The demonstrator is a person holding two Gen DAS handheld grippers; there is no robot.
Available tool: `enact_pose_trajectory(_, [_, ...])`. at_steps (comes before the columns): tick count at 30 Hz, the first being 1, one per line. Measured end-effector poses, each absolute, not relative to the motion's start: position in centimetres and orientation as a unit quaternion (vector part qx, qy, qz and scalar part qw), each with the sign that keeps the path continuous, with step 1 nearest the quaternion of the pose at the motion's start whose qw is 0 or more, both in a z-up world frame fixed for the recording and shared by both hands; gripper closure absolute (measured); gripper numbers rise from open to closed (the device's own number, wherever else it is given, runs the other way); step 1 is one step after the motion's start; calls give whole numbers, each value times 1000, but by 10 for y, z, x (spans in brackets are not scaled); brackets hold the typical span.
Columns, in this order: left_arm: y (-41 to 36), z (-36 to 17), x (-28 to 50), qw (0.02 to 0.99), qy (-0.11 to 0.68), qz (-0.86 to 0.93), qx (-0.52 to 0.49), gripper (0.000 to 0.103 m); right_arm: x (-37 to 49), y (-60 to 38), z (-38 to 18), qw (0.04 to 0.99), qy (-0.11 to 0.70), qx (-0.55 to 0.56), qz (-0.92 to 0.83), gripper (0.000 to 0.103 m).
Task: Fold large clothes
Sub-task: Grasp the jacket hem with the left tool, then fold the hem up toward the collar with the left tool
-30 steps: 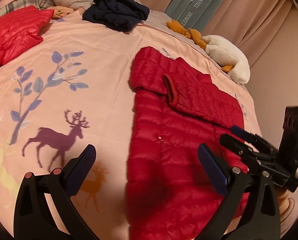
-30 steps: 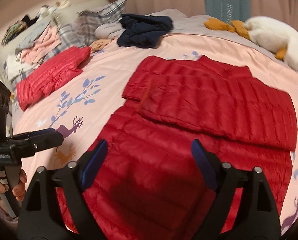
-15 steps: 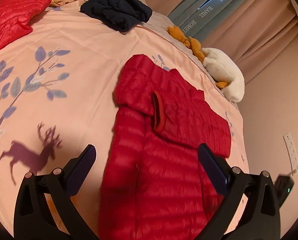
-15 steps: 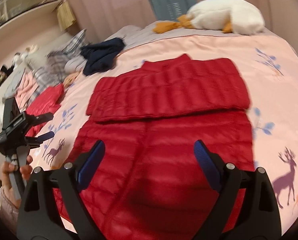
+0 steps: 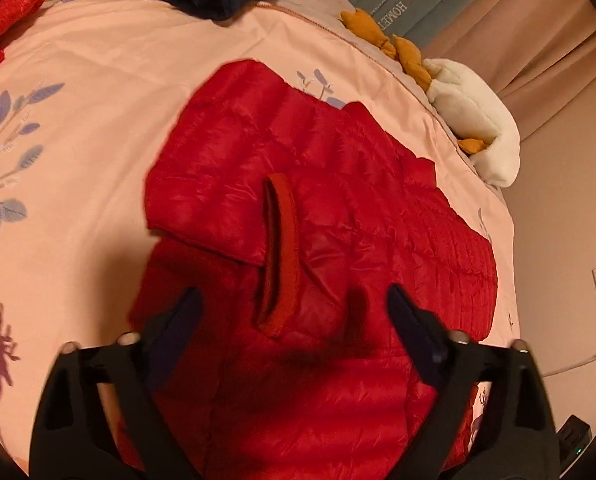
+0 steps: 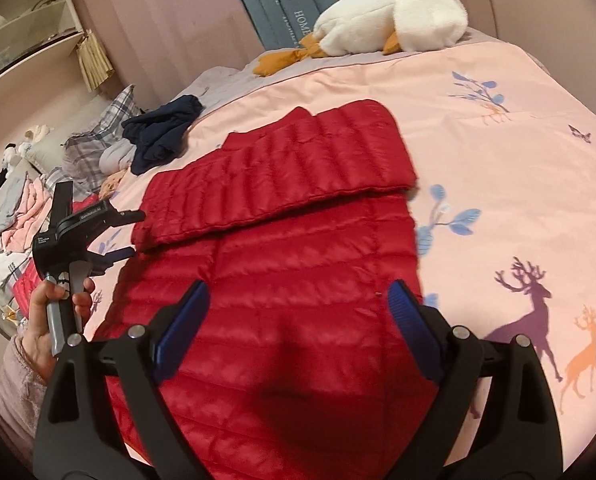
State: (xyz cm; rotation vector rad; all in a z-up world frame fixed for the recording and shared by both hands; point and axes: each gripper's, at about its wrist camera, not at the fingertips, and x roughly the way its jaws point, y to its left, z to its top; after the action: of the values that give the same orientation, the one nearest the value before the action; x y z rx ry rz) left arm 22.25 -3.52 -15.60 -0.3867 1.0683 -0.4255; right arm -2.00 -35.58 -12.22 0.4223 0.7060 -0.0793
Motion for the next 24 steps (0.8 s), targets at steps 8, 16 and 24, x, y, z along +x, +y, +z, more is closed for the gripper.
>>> enact_pose_trajectory(8, [-57, -158, 227, 827, 518, -179, -128, 88, -31, -373, -128, 912, 335, 228, -57, 11])
enact_pose_trajectory(16, [-54, -74, 234, 892, 410, -160, -104, 89, -36, -383, -128, 912, 325, 241, -64, 11])
enact_pose_trajectory(24, [-39, -104, 260, 886, 446, -109, -61, 87, -34, -384, -132, 911, 331, 240, -62, 11])
